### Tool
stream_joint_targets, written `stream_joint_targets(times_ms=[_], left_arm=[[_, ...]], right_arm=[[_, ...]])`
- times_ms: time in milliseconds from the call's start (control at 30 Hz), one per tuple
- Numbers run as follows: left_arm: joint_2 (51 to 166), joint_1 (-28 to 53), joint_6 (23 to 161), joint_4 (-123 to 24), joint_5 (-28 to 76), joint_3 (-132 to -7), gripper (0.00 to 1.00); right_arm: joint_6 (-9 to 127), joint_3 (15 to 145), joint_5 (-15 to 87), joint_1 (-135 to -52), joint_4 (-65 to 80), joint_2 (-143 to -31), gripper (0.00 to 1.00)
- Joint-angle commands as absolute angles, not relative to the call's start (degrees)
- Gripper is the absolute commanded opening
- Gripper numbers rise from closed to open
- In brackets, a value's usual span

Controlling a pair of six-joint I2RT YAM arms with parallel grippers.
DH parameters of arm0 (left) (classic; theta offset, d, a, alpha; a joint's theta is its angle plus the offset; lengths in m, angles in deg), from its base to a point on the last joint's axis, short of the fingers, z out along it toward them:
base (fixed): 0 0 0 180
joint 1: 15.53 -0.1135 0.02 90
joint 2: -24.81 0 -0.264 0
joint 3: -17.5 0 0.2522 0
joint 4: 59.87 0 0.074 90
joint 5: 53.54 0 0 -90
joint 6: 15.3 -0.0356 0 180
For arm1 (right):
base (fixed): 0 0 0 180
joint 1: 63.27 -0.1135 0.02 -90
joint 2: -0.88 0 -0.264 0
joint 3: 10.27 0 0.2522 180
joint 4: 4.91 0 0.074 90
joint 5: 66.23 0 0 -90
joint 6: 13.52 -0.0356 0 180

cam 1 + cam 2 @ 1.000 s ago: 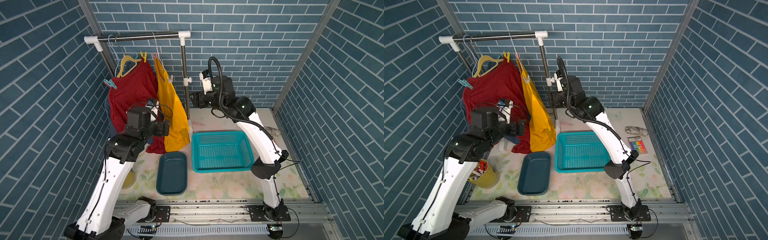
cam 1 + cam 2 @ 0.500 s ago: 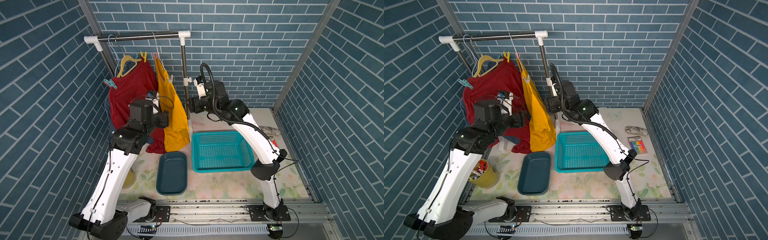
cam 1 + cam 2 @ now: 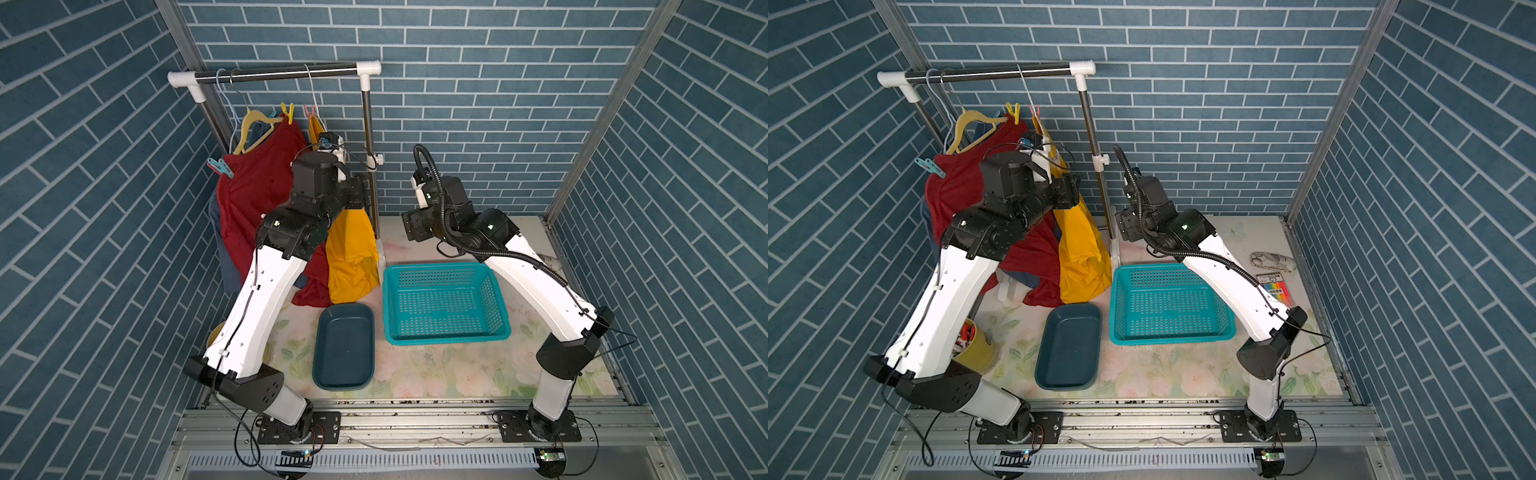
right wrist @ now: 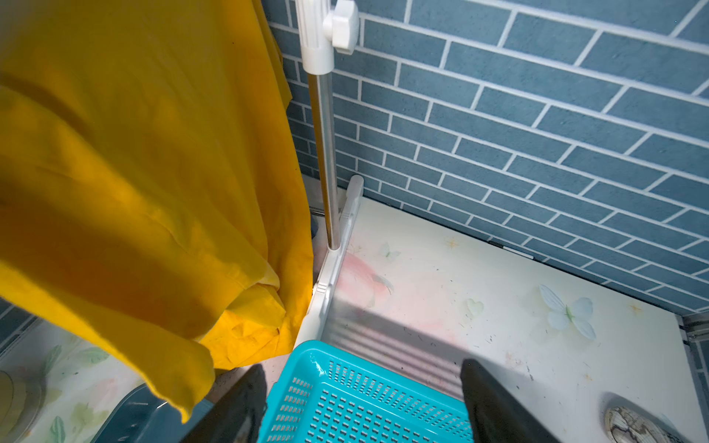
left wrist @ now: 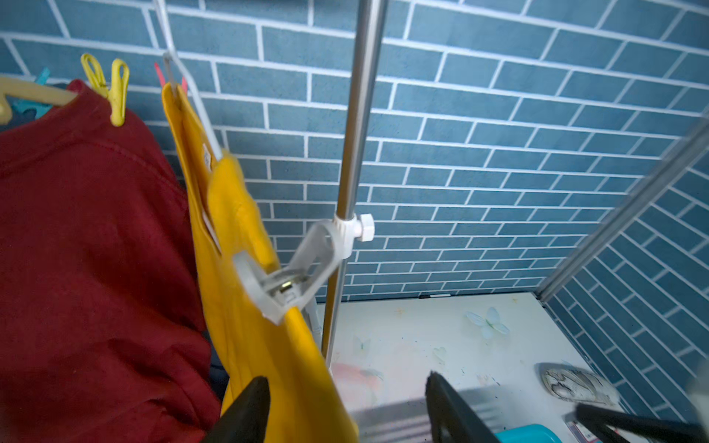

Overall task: Remove the clothespins securing t-shirts to the hanger
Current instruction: Pick up the hanger from the clothes rail.

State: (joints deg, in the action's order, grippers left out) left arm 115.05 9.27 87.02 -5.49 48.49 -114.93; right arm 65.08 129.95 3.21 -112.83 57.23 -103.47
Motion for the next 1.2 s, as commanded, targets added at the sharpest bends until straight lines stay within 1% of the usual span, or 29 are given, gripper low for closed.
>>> stream_joint_targets(times_ms=[0, 67, 200, 267, 433, 633, 733, 967, 1167], left_arm=[[116.89, 9.60, 87.05, 0.17, 55.05, -118.25, 0.57], [116.53, 9.60, 86.89, -0.01, 55.03, -117.66, 0.42], [115.16, 9.53, 85.30, -1.42, 53.96, -116.56, 0.00], [115.48, 9.54, 84.08, -0.76, 53.08, -118.31, 0.00], [117.35, 9.61, 78.70, 2.99, 54.72, -127.01, 0.00], [116.25, 9.61, 75.02, 3.32, 55.08, -130.97, 0.00], [114.80, 9.61, 74.71, 2.84, 55.26, -128.91, 0.00], [107.55, 9.47, 75.47, -5.75, 54.09, -116.64, 0.00], [106.15, 9.52, 74.72, -6.72, 53.96, -117.14, 0.00]], right_arm=[[67.56, 127.59, 1.10, -111.75, 56.72, -100.83, 0.80], [67.74, 125.56, 0.97, -111.15, 55.87, -99.47, 0.80], [67.86, 120.92, 1.39, -109.74, 52.77, -96.42, 0.80], [67.95, 118.90, 1.94, -108.96, 51.15, -95.17, 0.79], [67.86, 115.54, 3.40, -106.96, 49.05, -92.89, 0.78], [67.72, 110.04, 4.14, -105.65, 45.52, -89.66, 0.78], [67.67, 109.27, 4.96, -105.15, 45.14, -88.95, 0.78], [68.31, 108.25, 5.27, -104.44, 45.24, -87.85, 0.78], [68.05, 107.14, 5.92, -104.05, 44.98, -87.23, 0.77]])
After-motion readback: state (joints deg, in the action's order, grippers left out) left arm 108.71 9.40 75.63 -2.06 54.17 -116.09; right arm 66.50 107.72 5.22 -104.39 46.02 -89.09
